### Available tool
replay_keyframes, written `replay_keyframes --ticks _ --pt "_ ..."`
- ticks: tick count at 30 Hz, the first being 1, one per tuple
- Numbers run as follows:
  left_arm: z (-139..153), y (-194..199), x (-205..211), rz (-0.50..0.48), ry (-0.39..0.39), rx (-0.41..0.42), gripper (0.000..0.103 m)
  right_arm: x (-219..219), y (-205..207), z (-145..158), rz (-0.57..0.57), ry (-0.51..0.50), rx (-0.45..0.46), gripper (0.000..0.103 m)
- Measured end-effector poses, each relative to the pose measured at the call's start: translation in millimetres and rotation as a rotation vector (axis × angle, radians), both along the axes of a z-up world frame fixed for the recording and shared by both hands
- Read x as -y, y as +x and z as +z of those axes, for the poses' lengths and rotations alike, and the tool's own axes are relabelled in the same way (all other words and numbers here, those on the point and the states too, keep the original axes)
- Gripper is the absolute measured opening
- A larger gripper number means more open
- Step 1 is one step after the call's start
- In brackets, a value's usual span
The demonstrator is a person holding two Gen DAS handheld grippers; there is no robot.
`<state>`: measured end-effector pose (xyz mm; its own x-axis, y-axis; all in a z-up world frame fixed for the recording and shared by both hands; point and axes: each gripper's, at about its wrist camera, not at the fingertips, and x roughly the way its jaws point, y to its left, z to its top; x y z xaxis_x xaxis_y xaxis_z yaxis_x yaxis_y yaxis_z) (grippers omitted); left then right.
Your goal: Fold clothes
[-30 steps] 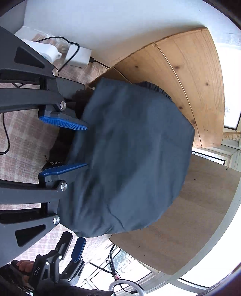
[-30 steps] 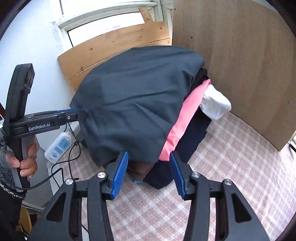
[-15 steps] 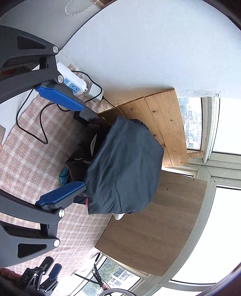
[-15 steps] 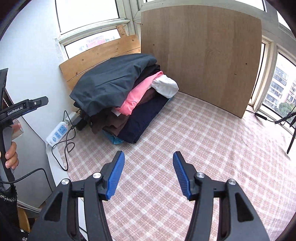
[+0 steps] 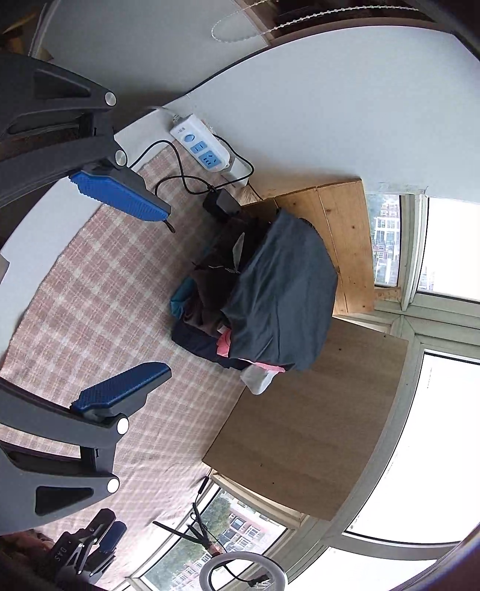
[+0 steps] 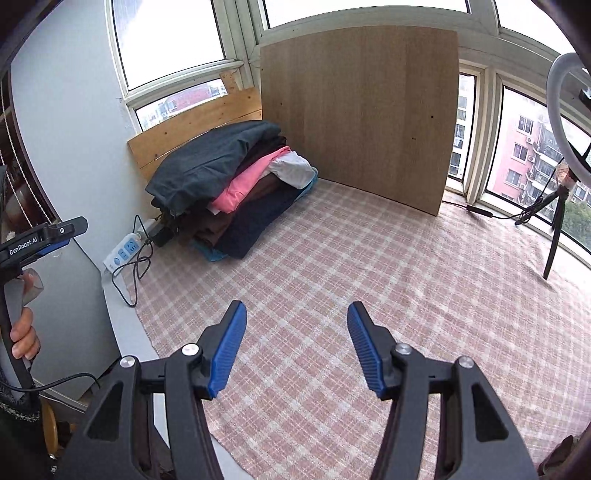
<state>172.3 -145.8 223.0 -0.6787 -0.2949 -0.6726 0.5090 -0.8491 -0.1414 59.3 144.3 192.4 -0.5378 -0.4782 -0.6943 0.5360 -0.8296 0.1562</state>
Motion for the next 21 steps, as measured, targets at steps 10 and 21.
replay_keyframes --ticks 10,21 --pt "7 21 -29 0.052 -0.02 -0.006 0.077 -16 2 -8 0.06 -0.018 0.01 0.057" --pt "8 26 -35 0.098 -0.022 0.016 0.077 -17 -5 -13 0.108 -0.045 0.029 0.058"
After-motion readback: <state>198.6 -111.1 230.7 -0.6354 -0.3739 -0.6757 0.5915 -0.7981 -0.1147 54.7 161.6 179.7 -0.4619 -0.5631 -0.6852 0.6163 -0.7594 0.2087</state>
